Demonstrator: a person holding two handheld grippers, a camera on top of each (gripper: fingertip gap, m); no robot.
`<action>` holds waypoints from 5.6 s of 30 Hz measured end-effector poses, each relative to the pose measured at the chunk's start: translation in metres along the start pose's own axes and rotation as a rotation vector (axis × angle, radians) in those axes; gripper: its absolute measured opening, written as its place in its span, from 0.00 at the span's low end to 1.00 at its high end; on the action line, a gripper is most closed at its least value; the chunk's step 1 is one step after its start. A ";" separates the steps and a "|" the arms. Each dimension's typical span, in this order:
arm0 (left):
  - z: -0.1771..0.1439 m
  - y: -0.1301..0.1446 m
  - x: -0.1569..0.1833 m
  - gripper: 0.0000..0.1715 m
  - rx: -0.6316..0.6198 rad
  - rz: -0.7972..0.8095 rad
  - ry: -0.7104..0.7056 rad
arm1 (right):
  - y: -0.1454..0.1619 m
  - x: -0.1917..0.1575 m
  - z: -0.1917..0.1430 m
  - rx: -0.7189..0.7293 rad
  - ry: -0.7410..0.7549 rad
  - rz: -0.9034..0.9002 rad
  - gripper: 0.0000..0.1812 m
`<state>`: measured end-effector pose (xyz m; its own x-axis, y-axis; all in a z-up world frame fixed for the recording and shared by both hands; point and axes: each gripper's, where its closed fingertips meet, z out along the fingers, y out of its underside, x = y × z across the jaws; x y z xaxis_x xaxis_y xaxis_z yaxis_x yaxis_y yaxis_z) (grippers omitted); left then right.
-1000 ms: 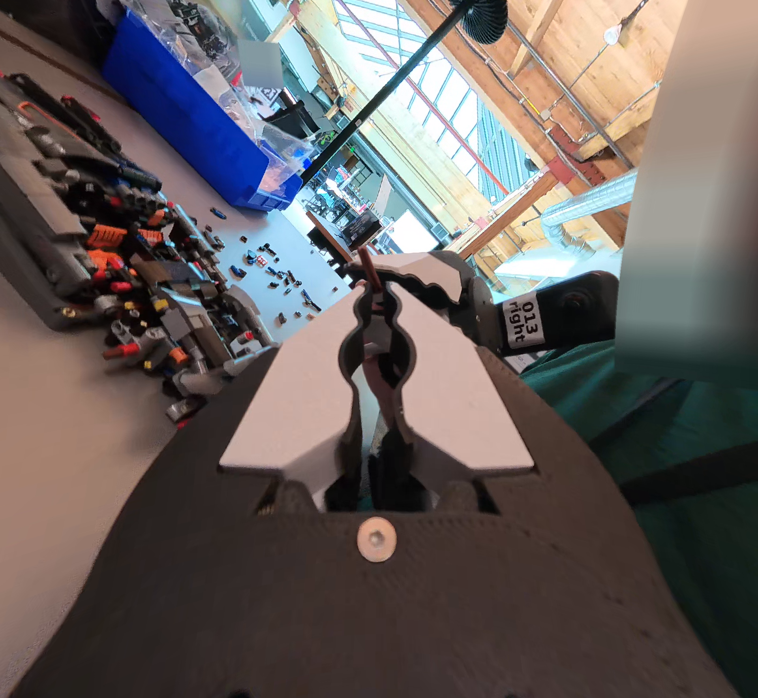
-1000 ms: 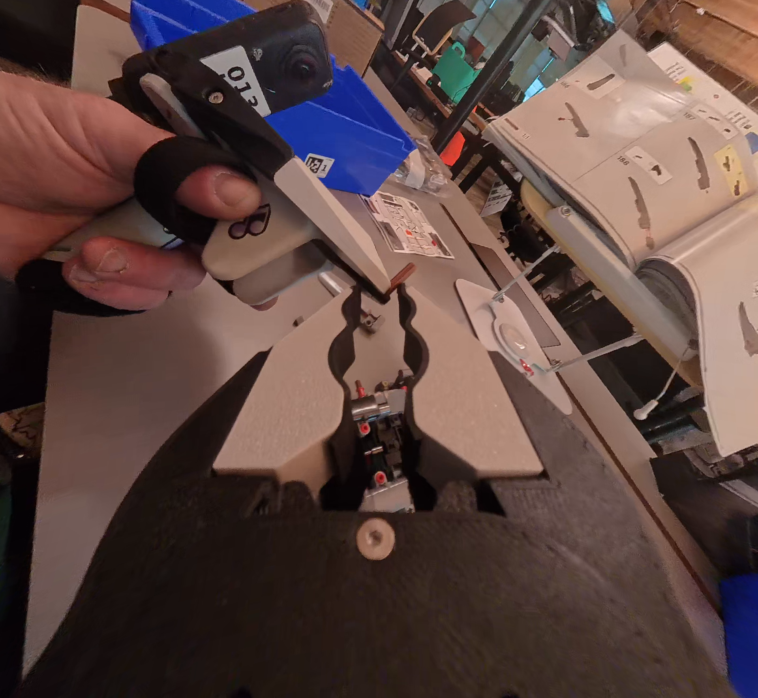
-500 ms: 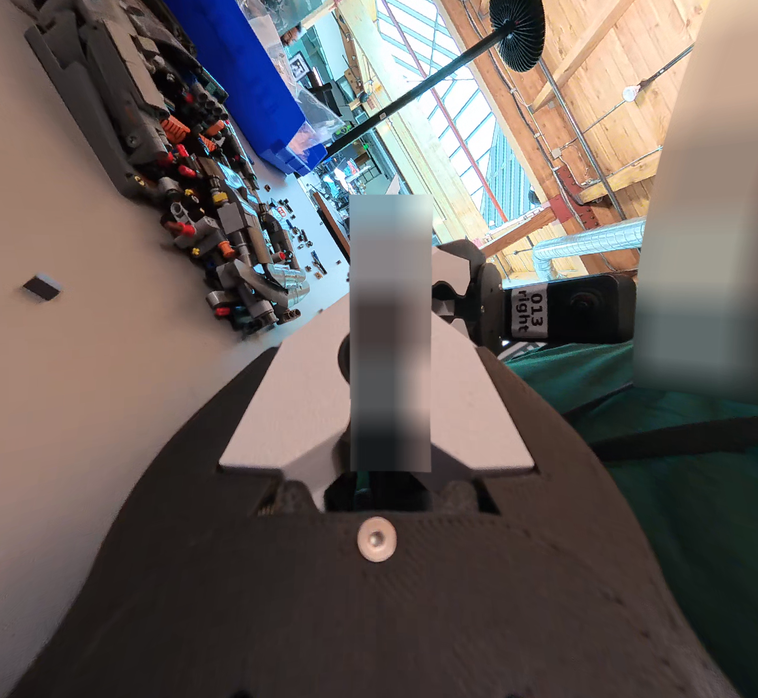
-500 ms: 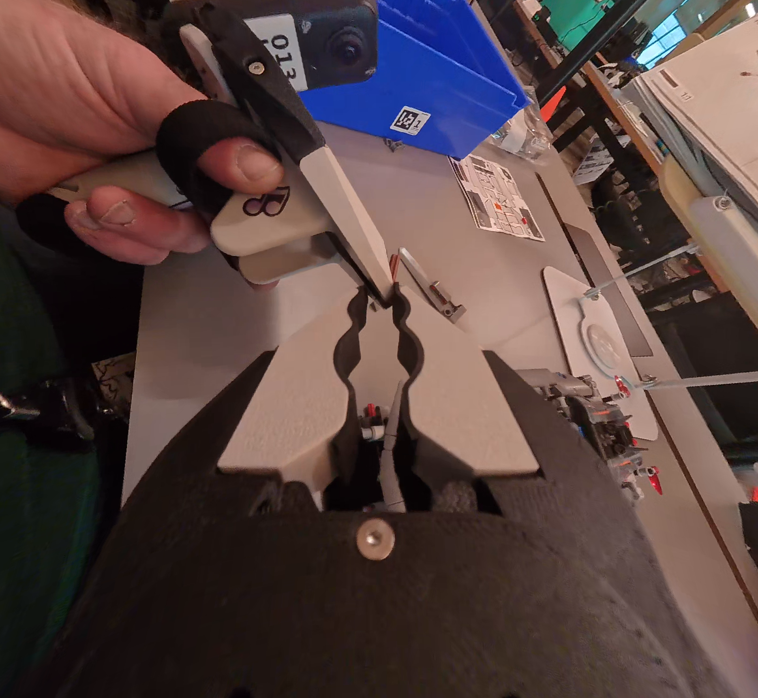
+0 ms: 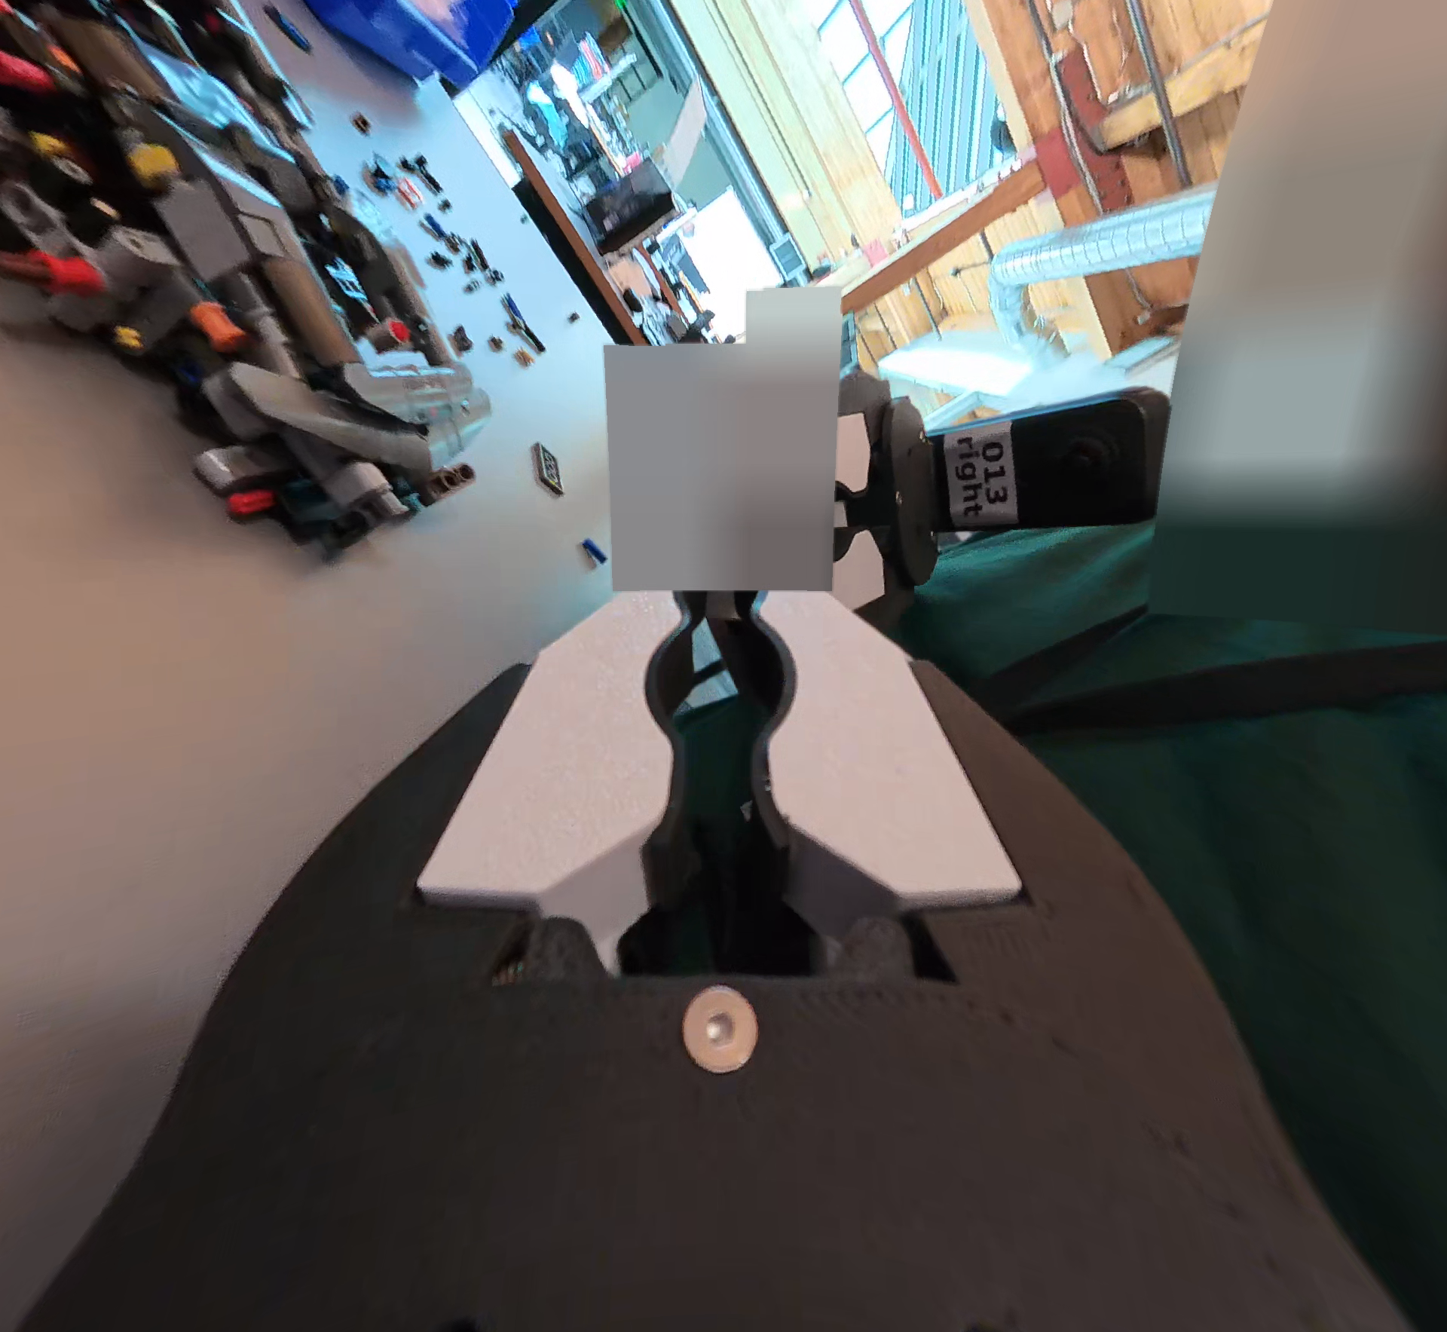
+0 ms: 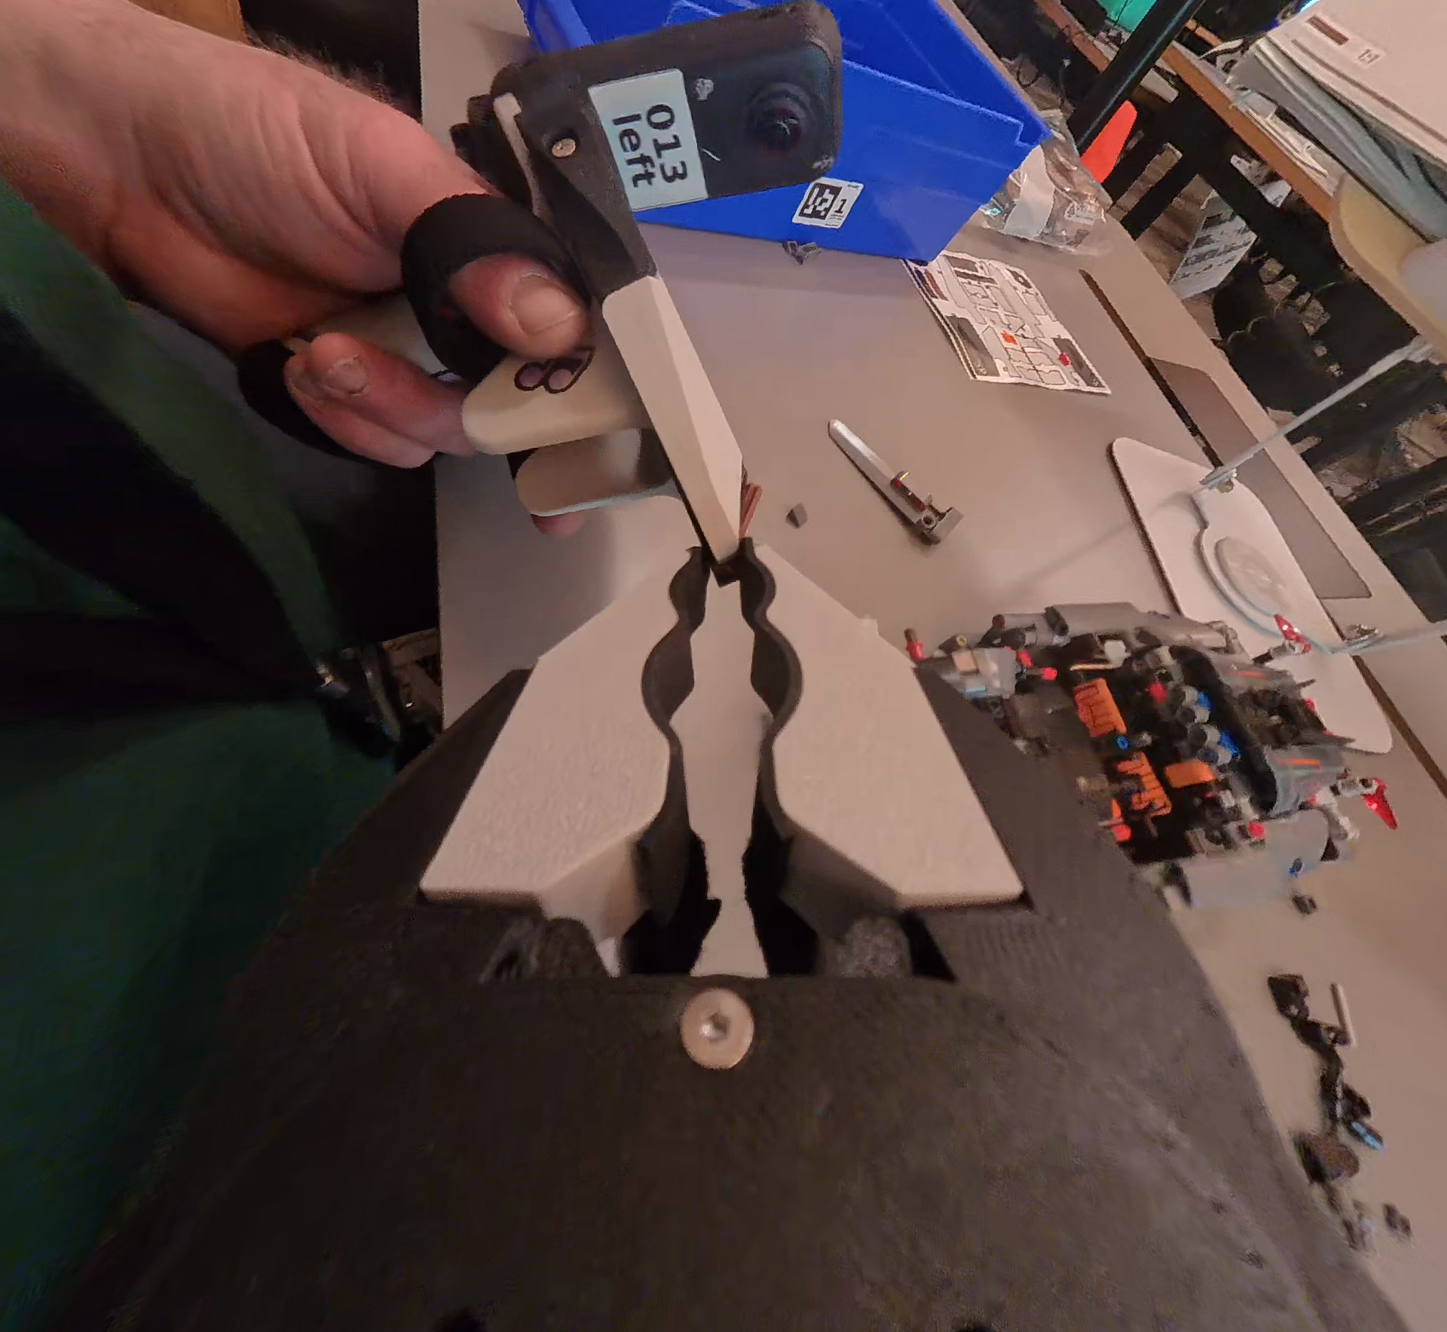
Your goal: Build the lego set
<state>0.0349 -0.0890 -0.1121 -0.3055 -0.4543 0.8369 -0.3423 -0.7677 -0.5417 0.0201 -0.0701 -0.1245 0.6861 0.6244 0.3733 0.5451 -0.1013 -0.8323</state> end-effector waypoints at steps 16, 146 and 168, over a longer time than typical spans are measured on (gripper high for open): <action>0.041 0.022 0.011 0.07 -0.064 -0.088 0.146 | 0.024 -0.009 -0.044 0.079 0.025 0.280 0.03; 0.011 -0.045 -0.018 0.03 0.112 -0.264 0.182 | -0.002 0.046 -0.002 0.181 -0.140 0.238 0.03; -0.048 0.054 -0.064 0.22 -0.676 0.768 -0.587 | 0.037 -0.001 -0.021 -0.054 -0.292 0.201 0.04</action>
<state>-0.0066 -0.0797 -0.1988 -0.2413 -0.9667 0.0856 -0.7017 0.1129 -0.7035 0.0499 -0.0909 -0.1471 0.6195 0.7823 0.0653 0.4434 -0.2800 -0.8515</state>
